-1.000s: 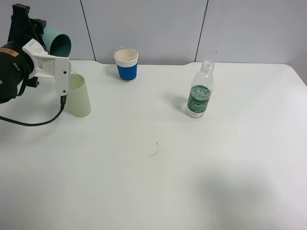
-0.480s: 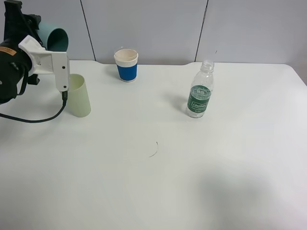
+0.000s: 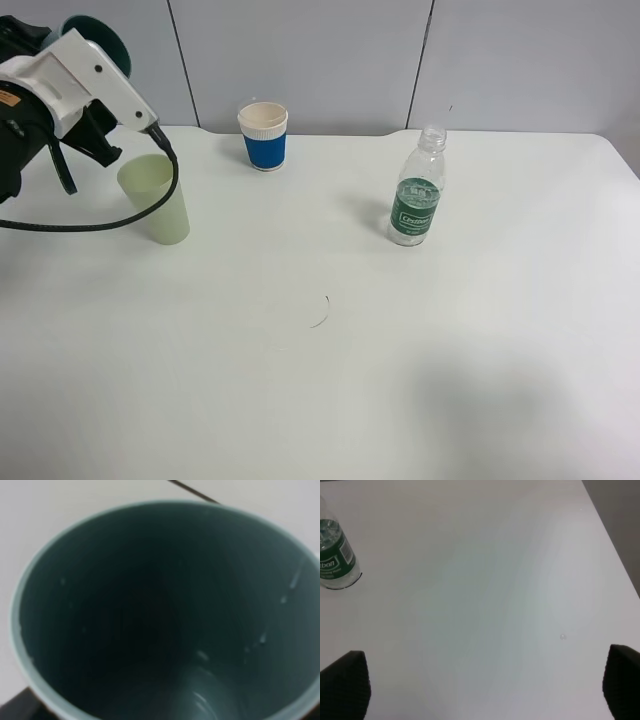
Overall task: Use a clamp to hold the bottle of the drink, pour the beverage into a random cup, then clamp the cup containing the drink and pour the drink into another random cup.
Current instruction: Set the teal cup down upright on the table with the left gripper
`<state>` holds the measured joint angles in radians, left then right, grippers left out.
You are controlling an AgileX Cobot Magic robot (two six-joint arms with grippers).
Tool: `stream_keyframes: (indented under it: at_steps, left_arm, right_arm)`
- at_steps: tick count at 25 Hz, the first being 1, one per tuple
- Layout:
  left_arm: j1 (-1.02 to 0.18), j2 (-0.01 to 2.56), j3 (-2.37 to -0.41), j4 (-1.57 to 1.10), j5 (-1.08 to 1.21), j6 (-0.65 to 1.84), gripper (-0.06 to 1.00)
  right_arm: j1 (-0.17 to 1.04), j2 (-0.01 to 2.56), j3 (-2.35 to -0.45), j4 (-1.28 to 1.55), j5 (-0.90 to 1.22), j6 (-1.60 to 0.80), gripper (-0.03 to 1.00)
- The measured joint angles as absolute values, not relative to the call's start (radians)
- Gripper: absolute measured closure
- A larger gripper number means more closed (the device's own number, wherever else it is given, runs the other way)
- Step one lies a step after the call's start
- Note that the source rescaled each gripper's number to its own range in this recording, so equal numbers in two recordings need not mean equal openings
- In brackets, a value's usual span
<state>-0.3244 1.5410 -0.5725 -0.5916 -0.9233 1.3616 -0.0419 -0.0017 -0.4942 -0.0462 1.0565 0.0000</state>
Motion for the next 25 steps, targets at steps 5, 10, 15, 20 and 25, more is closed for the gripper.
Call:
stream_keyframes:
  at_steps: [5,10,15,20,25]
  left_arm:
    - [-0.324,1.493,-0.534,-0.587,-0.907,1.226,0.94]
    - [-0.324,1.432,-0.469,-0.578,-0.911,1.057,0.94]
    - [-0.324,1.348,-0.393,-0.517,-0.943,0.879,0.94]
    - [-0.324,1.269,-0.308,-0.428,-0.948,0.727,0.94]
    - [-0.324,1.242,-0.229,-0.245,-0.952,0.566,0.94]
  right_arm:
    - [-0.042,-0.002,-0.494,-0.046,1.056,0.0,-0.01]
    - [-0.042,-0.002,-0.494,-0.046,1.056,0.0,-0.01]
    - [-0.042,-0.002,-0.494,-0.046,1.056,0.0,-0.01]
    - [-0.042,-0.002,-0.494,-0.046,1.056,0.0,-0.01]
    - [-0.042,-0.002,-0.494,-0.046,1.056,0.0,-0.01]
